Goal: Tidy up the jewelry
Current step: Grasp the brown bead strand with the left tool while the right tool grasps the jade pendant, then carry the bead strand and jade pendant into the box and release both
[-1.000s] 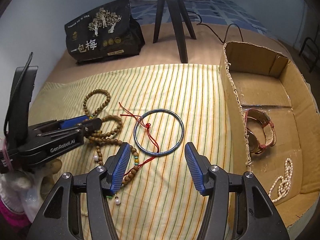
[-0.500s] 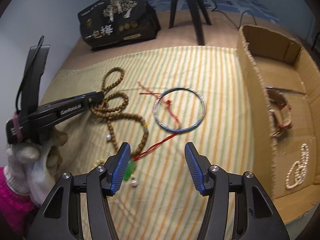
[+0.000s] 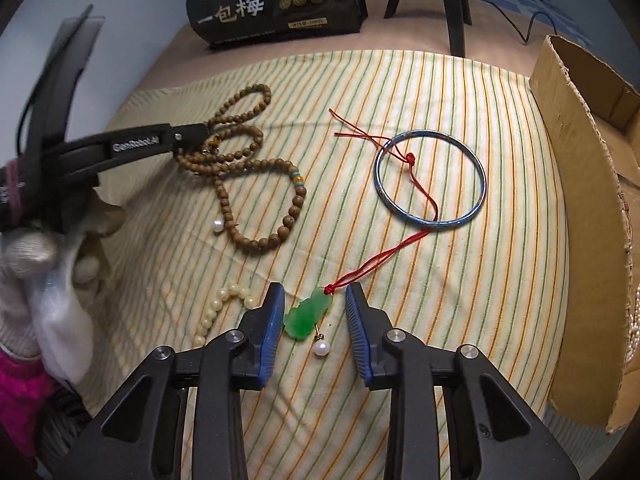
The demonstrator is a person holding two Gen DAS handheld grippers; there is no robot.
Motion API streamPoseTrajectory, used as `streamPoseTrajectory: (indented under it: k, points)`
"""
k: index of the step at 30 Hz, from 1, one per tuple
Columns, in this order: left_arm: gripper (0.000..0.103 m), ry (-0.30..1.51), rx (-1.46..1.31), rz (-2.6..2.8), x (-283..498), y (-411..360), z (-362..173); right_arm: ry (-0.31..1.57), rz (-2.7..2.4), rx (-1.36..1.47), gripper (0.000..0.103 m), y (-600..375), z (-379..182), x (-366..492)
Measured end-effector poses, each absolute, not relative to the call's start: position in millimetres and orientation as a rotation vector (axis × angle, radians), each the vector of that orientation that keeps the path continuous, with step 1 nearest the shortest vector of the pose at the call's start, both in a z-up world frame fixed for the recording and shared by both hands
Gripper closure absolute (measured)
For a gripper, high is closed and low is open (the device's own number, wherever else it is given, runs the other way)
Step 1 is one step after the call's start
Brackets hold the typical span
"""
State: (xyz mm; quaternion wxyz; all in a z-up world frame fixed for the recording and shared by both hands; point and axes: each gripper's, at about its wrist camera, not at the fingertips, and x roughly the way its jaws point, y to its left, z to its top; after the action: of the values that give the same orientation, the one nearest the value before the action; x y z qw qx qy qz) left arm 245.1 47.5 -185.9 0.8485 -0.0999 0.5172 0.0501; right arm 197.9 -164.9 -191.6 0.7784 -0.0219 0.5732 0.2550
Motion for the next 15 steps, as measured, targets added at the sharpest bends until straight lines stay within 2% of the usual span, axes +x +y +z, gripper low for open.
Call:
streamPoseTrajectory:
  k: [4,8,15]
  points:
    - [0.093,1.082,-0.224,0.097,245.6,44.5,-181.1,1.215,0.508,-0.120,0.081,-153.3,-194.2,196.4]
    - [0.093,1.060,-0.249,0.079,241.8,45.1,-168.0,1.188,0.496,-0.140,0.096,-151.1,-192.0,195.8]
    - [0.093,0.984,-0.322,0.029,233.0,48.9,-131.0,1.131,0.510,-0.064,0.099,-163.4,-167.0,190.6]
